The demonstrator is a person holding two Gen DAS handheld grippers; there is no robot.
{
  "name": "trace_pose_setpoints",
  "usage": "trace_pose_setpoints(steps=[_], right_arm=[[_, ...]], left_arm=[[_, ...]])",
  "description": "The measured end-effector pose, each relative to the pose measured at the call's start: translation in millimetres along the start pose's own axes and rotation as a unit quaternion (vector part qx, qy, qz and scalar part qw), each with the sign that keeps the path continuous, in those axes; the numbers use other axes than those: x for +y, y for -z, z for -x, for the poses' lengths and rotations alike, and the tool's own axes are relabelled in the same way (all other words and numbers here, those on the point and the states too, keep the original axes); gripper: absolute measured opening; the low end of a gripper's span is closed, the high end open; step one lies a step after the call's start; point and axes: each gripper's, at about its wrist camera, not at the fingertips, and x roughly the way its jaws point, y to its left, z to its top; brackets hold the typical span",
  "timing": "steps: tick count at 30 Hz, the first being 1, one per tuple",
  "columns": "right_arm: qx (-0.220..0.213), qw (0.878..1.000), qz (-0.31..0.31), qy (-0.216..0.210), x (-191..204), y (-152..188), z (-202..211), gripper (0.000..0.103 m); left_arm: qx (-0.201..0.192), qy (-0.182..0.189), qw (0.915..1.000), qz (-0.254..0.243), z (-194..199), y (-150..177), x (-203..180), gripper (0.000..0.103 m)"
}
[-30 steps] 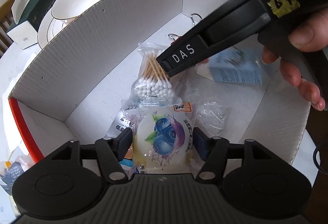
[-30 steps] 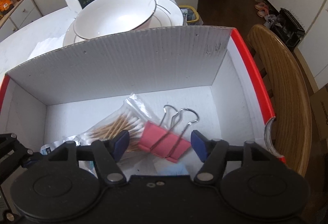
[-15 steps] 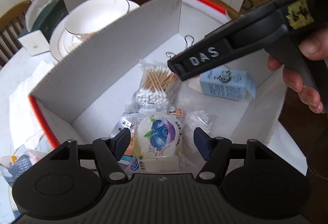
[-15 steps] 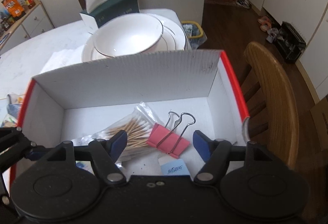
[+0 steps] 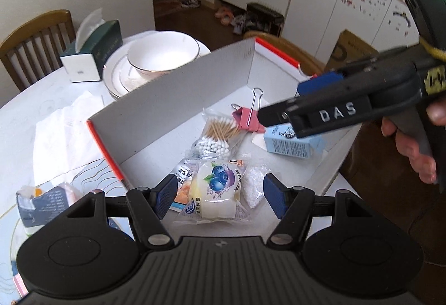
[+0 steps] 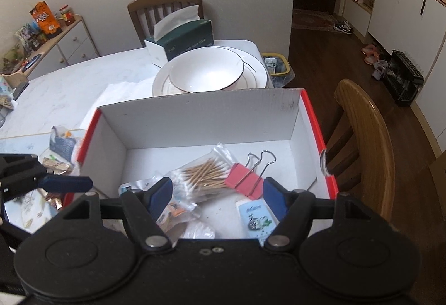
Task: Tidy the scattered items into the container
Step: 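Open the left tool to drop the blueberry bag while the right tool releases the clip, then withdraw both tools from the red box toward the remaining table items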
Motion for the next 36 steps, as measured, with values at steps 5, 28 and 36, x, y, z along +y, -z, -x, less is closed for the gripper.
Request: trace_pose_setpoints(steps=[5,28,36], right_arm=[[-0.007,1.000,0.006,0.002,7,8,10,0.073],[-0.060,0.997,0.038,0.002,86,27,35,0.092],[-0.067,0.997,0.049,0.002,133,32,30,0.092]], left_arm=[[-0.022,-0.009,0.9997,-0.001,17,10,2,0.067],[-0.068,-0.040,0.9957,0.048,70,66,63,0.083],[-0.071,-0.051,0.9929,0.081,83,97,104,0.102]])
